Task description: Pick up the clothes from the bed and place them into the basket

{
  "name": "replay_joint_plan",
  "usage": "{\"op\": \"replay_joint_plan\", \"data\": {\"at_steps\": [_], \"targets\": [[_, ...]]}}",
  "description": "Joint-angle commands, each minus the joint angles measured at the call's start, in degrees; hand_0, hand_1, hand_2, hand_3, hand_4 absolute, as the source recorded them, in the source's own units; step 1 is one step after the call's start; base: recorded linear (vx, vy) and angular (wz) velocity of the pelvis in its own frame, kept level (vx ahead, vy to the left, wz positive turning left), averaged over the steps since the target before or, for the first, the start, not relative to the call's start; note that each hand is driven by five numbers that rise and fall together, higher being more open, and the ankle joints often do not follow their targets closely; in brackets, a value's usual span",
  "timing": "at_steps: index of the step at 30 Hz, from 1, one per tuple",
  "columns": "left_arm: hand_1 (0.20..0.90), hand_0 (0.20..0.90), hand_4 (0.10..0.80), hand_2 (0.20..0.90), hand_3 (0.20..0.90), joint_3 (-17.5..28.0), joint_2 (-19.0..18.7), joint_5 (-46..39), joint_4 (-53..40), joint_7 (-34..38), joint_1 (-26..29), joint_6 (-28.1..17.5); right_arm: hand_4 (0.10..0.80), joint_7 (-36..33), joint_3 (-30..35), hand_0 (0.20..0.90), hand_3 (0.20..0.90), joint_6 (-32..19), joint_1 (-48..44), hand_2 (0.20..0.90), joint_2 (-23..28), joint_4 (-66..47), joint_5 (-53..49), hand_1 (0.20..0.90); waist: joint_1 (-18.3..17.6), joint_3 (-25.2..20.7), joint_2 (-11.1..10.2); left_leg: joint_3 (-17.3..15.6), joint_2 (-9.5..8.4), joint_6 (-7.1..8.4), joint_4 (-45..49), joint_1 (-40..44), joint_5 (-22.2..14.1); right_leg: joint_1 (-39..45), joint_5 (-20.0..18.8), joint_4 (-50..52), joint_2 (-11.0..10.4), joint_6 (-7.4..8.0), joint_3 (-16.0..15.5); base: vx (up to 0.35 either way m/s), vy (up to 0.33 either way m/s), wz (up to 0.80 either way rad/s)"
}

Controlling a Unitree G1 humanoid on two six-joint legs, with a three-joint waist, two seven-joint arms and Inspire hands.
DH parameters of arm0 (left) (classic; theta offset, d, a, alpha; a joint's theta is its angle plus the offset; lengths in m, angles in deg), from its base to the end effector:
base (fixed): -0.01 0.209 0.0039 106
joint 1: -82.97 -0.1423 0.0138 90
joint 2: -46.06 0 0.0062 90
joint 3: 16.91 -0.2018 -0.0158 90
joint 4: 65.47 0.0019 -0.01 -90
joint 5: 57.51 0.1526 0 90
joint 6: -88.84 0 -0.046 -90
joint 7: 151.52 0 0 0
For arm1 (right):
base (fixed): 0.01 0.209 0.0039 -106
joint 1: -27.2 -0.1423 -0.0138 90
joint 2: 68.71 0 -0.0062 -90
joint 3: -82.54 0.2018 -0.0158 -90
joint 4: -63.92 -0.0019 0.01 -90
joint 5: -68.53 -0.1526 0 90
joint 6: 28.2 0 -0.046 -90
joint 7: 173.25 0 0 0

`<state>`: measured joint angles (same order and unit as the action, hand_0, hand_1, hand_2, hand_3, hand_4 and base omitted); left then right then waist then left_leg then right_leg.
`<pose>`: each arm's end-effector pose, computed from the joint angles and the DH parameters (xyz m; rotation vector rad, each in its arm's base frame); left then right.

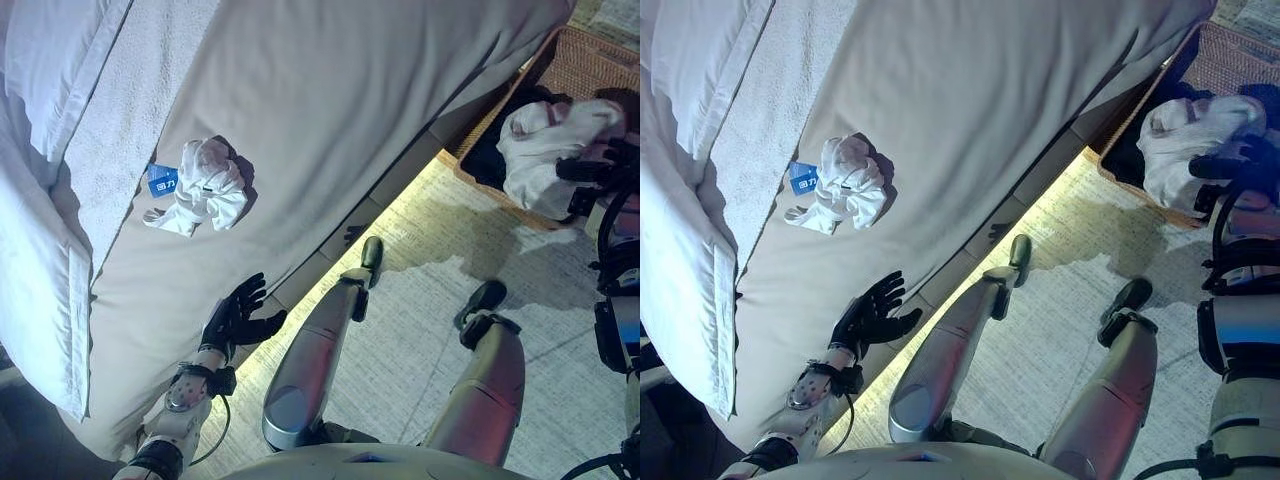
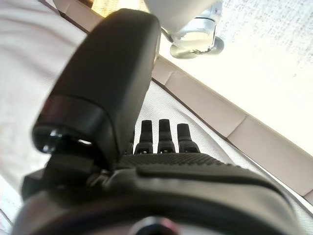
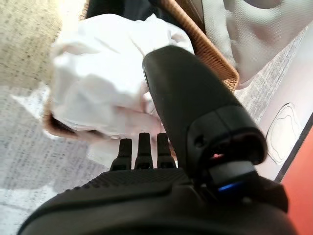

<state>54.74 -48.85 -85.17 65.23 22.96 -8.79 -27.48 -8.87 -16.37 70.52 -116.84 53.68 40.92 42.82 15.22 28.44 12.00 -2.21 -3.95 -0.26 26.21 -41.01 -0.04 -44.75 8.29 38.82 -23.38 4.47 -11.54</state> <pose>0.1565 0.2233 -0.0834 -0.0135 0.3375 -0.0780 0.3303 -0.3711 0.1682 -0.2426 0.2183 -0.7704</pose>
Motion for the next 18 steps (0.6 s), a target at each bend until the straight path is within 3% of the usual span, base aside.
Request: {"op": "replay_joint_plan", "data": {"at_steps": [1,9,12,14,18], "targets": [[0.9,0.9,0.8,0.9,0.9,0.6,-1.6,-4.3,-0.7,-0.4,-2.5,-3.3,0.8,1.3,-0.9,0.9,0.9,-4.2,-1.8,0.9,6.4,-3.4,1.4,0.9,-1.0,1.4,5.0,-0.4,-0.87,0.76,1.1,1.5,-0.5,3.0,0.1,0.9,3.6,-1.33,-3.7,0.022,0.007,-0.07],[0.9,0.9,0.8,0.9,0.9,2.8,-2.9,-5.8,-2.3,-0.9,-2.3,-2.7,0.8,7.4,0.8,0.9,0.9,-7.4,8.4,0.9,-0.4,-11.8,1.7,0.9,-1.3,1.3,2.0,1.1,-0.44,2.25,-4.4,7.0,1.2,10.3,-2.0,-6.3,5.6,-0.97,-5.6,0.005,-0.045,-0.06],[0.9,0.9,0.8,0.9,0.9,4.4,-3.0,-4.8,-1.2,0.4,-1.6,-1.4,0.8,9.9,0.9,0.9,0.9,-9.8,16.5,0.9,-6.8,-16.0,2.5,0.9,-1.1,0.4,-0.4,2.4,-0.03,2.85,-6.9,10.6,2.0,15.2,-2.2,-8.9,6.6,-1.03,-6.9,0.069,-0.143,0.07],[0.9,0.9,0.8,0.9,0.9,5.7,-2.8,-2.8,0.5,1.5,-1.2,0.1,0.8,11.9,-1.1,0.9,0.9,-12.5,23.3,0.9,-12.2,-18.3,2.3,0.9,0.1,-2.2,-2.5,4.1,1.37,3.46,-10.4,14.2,3.2,20.5,-2.1,-12.0,7.5,-1.29,-9.0,0.127,-0.177,0.1],[0.9,0.9,0.8,0.9,0.9,7.1,-2.2,-0.8,3.9,2.6,-0.8,1.2,0.8,10.8,-5.6,0.9,0.9,-14.9,28.4,0.9,-19.1,-20.0,5.3,0.9,1.9,-5.7,-4.6,6.2,3.57,4.99,-16.6,18.6,6.2,27.6,-1.7,-16.1,9.3,-1.94,-12.2,0.152,-0.159,0.27]]}}
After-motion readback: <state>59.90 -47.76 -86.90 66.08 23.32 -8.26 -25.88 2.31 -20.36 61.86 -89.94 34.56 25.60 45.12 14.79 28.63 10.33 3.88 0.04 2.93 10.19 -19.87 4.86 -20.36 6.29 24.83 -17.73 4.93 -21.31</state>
